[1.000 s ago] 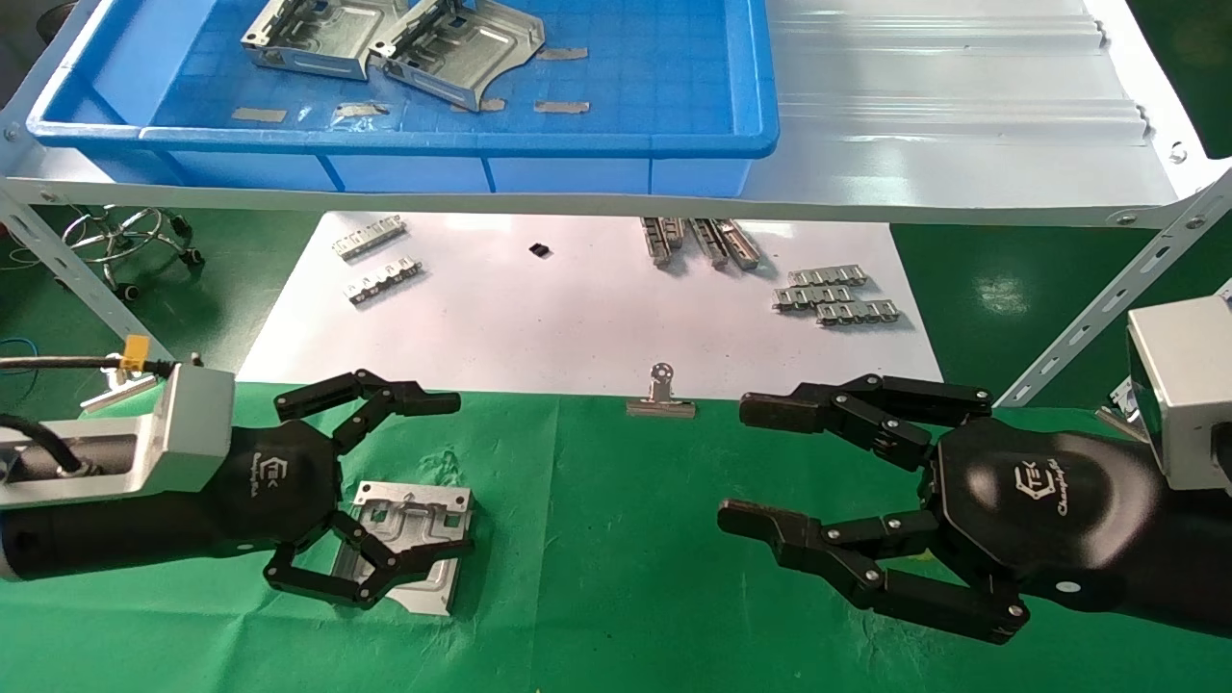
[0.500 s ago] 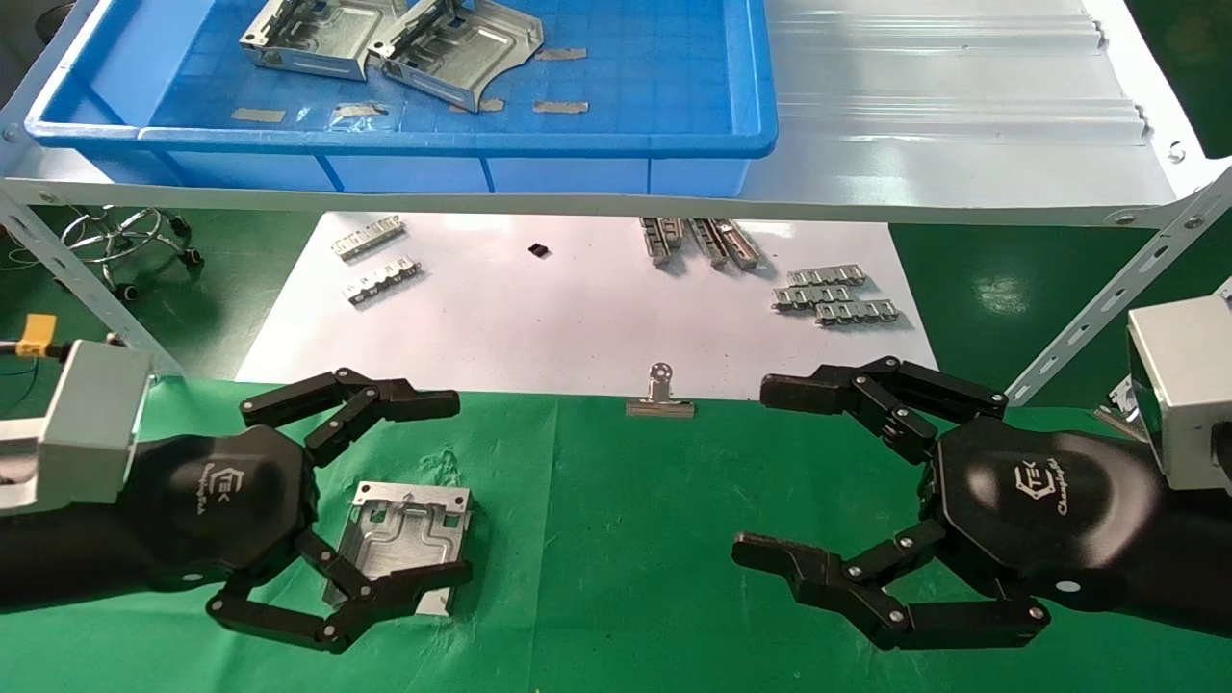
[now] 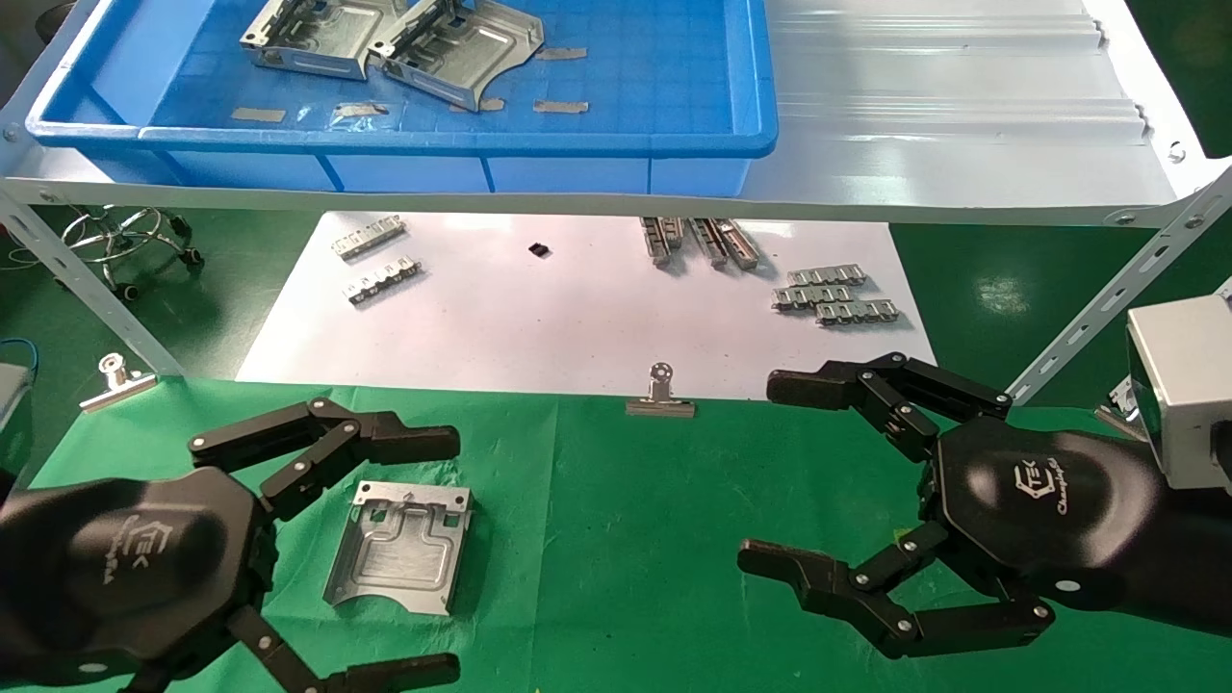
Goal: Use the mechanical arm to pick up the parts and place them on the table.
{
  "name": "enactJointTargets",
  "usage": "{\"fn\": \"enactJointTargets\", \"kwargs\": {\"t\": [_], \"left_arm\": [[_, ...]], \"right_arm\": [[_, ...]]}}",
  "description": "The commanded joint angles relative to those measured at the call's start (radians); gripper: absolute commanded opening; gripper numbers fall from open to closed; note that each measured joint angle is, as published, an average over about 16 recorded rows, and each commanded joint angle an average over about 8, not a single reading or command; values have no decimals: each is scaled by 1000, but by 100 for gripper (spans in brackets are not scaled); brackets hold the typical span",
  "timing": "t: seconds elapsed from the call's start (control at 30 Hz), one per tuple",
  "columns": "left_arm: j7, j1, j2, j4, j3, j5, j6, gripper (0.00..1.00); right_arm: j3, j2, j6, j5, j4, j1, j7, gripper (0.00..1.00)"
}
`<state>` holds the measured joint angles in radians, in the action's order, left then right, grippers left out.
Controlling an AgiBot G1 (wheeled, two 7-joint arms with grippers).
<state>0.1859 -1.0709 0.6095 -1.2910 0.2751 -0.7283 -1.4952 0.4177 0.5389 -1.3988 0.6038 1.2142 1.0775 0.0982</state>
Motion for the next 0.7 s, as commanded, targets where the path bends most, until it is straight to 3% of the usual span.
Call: {"fn": "enactJointTargets", "kwargs": {"t": [0.03, 0.7], "left_arm": [[24, 16, -8, -31, -20, 6, 2, 100], [6, 3, -1, -3, -2, 1, 1, 100]], "right_arm": [[0, 0, 0, 0, 0, 0, 0, 100], [0, 0, 0, 0, 0, 0, 0, 100]]}}
